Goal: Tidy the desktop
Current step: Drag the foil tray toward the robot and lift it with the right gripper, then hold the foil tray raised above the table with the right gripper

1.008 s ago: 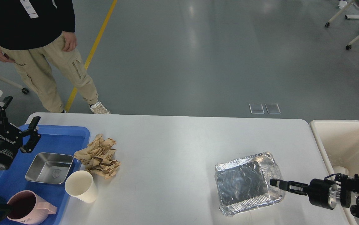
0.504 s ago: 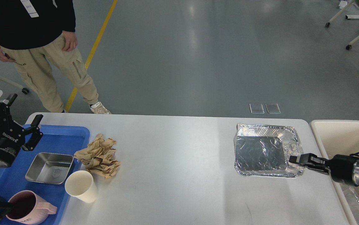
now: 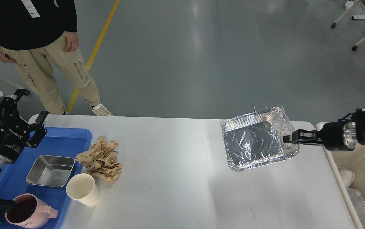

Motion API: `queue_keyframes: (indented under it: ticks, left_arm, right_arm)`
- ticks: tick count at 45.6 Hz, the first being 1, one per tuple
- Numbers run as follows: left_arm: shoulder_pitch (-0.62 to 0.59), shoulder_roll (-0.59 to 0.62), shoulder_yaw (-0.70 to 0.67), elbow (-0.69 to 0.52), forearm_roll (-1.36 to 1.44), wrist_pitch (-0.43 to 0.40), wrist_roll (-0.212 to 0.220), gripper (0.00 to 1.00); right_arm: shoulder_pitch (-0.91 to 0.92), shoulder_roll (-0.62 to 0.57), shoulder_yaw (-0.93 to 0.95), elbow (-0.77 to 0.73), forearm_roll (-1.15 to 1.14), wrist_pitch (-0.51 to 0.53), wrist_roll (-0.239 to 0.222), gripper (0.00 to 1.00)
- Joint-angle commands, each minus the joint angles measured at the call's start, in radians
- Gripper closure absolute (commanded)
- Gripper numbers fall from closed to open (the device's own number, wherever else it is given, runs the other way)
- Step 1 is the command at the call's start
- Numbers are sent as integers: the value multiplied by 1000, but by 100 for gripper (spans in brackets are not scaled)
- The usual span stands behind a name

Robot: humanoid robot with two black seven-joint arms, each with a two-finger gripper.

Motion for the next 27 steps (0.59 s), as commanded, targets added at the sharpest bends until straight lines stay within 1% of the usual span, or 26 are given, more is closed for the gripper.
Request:
queue_keyframes:
  ticks: [1,5,12,18,27]
  left_arm:
    - [-8,3,2,2,2,-1,0,3]
    - [-8,3,2,2,2,-1,-1,3]
    - [-11,1,1,2,3,1,0,3]
    - [-14,-4,2,0,3,-1,-1,3]
    - [-17,-1,4,0,3,1,-1,3]
  right_arm:
    - [19,34,-6,10,-2,5,-36,100]
    - [44,50,-22,20,-9,5,-36,100]
    - [123,111,-83,20,-7,5,-28,100]
    - [160,149,-92,25,-7,5,-27,100]
    - [177,165,-92,40,-4,4,-19,100]
